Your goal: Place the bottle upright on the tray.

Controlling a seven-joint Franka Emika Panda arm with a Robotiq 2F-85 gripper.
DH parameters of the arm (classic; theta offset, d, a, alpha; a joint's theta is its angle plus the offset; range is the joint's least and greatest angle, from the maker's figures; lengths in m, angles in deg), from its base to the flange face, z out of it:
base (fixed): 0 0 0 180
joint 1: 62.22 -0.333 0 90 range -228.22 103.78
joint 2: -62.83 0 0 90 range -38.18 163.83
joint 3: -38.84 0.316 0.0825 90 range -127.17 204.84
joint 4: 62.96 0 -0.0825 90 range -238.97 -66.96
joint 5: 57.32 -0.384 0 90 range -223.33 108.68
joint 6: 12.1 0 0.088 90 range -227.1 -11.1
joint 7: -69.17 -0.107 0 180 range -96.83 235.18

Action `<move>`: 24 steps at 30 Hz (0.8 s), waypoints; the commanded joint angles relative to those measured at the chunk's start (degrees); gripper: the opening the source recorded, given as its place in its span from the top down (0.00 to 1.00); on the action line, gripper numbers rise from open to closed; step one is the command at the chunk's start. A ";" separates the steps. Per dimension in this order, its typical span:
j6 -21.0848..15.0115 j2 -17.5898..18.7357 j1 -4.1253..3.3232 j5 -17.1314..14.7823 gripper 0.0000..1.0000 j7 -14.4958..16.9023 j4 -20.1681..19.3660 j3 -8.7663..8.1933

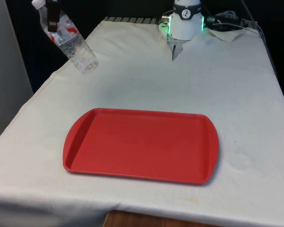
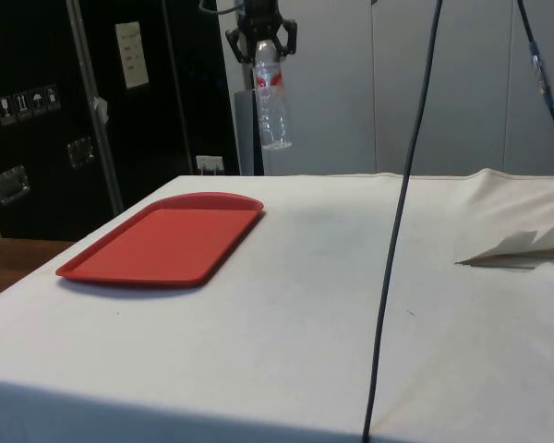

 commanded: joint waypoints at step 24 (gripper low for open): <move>-2.06 -0.23 -0.69 0.80 0.69 -0.23 0.11 2.92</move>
